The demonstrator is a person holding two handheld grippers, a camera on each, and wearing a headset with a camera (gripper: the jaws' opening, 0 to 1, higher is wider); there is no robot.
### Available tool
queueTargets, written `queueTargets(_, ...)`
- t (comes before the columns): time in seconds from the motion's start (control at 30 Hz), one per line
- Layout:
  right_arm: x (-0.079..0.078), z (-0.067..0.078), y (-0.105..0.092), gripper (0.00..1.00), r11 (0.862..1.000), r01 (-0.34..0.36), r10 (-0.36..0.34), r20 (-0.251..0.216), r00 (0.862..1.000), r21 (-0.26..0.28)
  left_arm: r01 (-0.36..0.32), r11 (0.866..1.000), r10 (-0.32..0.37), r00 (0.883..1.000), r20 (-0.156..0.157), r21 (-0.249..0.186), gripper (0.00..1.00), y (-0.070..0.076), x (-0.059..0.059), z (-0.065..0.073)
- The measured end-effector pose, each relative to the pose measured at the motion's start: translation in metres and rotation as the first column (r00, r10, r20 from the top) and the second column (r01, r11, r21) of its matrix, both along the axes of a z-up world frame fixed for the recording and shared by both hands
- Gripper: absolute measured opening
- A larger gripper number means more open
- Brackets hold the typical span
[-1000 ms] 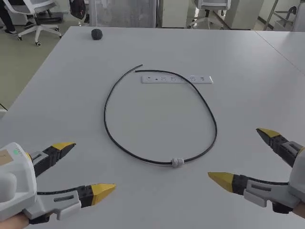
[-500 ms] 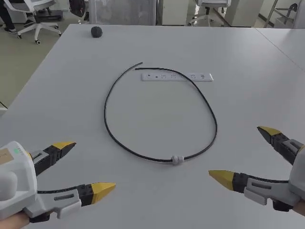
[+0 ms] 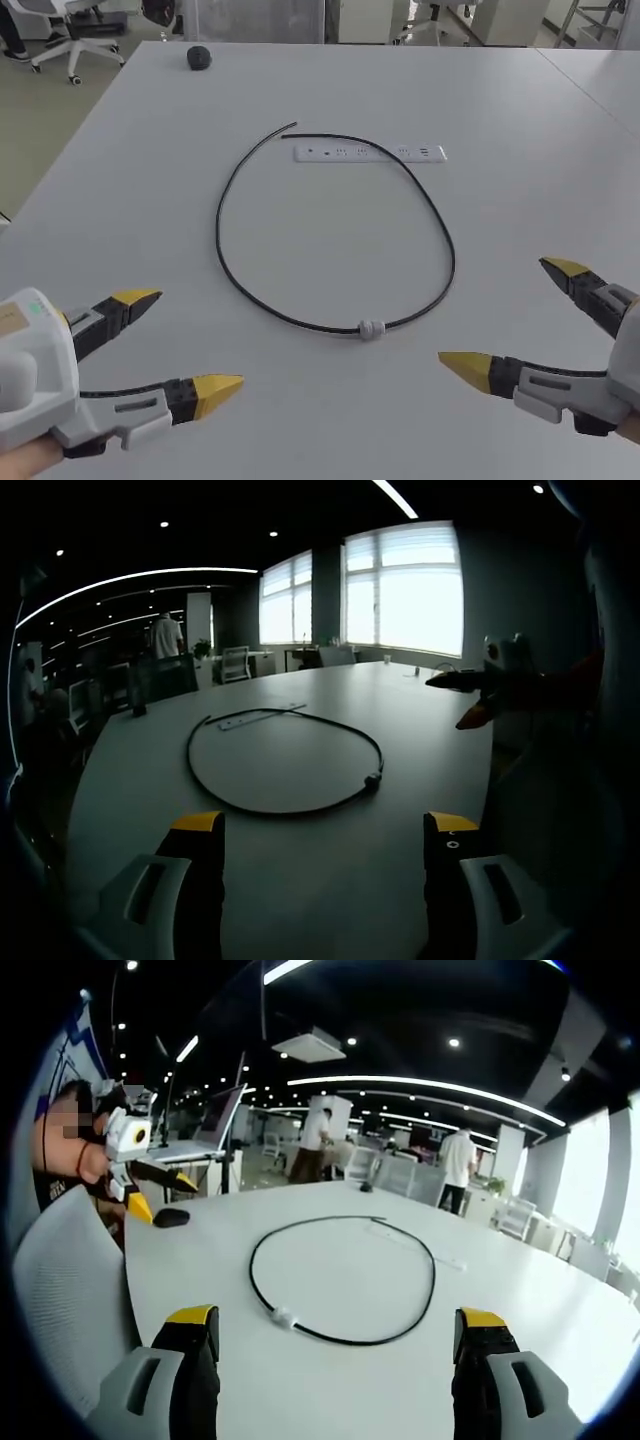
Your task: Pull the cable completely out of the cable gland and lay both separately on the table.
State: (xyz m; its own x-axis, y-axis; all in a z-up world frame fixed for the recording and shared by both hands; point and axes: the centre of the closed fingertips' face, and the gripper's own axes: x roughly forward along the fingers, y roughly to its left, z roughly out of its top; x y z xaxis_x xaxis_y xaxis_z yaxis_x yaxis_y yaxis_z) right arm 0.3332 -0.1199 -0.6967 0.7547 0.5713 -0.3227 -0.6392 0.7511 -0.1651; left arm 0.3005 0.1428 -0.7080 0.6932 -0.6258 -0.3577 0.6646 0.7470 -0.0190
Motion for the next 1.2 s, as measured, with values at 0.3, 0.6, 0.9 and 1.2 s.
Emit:
queueTargets(0.3,0.003,0.000,-0.002,0.99,1.000,-0.007,0.007,0.005,1.000,-0.021,0.002,1.000,-0.002,1.000,-0.005,-0.003,0.82,-0.002,0.002,-0.002)
queueTargets(0.6,0.002,-0.004,0.001,0.97,0.998,-0.031,0.031,-0.002,1.000,-0.047,0.002,1.000,-0.002,1.000,-0.005,-0.002,0.82,-0.001,0.001,-0.003)
queueTargets(0.9,0.000,-0.010,0.002,0.92,0.993,-0.076,0.074,-0.020,0.997,-0.087,0.006,1.000,-0.006,1.000,-0.007,0.000,0.81,-0.002,0.001,-0.004)
queueTargets(1.2,-0.009,-0.029,0.011,0.77,0.951,-0.220,0.208,-0.080,0.975,-0.216,0.014,1.000,-0.014,1.000,-0.010,0.001,0.81,-0.005,0.001,-0.005)
